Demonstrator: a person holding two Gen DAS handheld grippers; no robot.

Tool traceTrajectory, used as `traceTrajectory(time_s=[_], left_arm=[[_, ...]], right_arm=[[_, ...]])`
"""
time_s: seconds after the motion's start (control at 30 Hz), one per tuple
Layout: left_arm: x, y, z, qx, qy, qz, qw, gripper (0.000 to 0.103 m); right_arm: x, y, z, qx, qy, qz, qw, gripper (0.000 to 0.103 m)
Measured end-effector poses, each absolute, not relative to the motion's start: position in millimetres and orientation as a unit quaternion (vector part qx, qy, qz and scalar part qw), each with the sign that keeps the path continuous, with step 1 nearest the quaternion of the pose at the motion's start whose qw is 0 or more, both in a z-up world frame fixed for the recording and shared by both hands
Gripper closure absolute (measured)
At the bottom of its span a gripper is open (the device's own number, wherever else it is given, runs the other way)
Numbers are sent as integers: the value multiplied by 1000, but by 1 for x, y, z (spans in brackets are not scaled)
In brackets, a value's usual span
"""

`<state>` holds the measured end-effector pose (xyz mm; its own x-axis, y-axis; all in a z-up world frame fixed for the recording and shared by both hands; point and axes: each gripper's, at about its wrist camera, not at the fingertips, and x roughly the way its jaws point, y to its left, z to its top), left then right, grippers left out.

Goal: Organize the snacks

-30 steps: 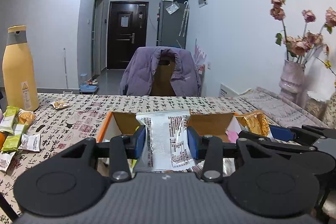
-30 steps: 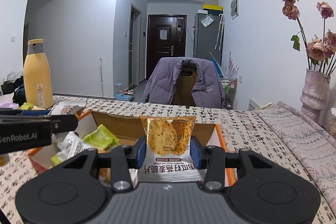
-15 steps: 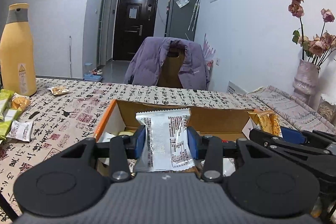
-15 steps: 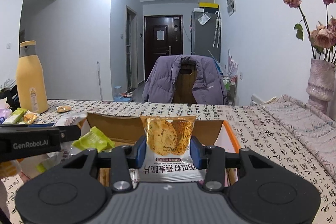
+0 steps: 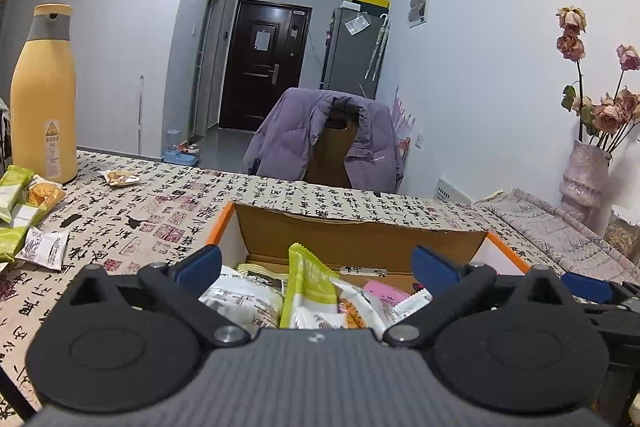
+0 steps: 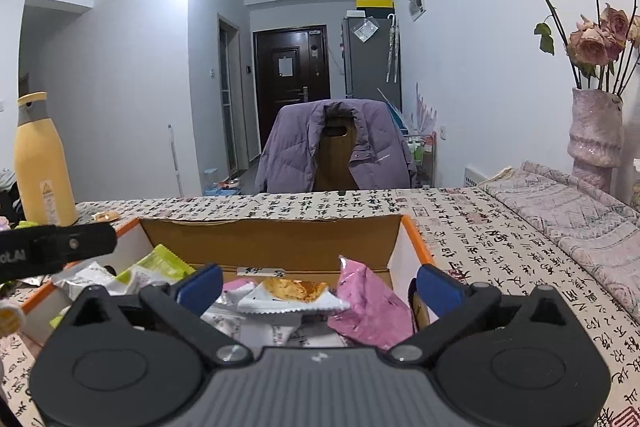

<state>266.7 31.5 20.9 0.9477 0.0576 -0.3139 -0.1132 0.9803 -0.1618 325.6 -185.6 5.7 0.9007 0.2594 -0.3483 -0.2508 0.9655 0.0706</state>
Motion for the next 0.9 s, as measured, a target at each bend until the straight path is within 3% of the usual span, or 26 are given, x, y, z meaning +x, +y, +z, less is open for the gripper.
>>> traceTrajectory(time_s=[0.5,0.9], left_arm=[[199,26,61,-70,100,41,992,0],[106,22,54,-59,130,5,990,0]], right_arm=[[280,-205,40,22,183,149,971,0],[183,-222,46,-4,186,170,968,0]])
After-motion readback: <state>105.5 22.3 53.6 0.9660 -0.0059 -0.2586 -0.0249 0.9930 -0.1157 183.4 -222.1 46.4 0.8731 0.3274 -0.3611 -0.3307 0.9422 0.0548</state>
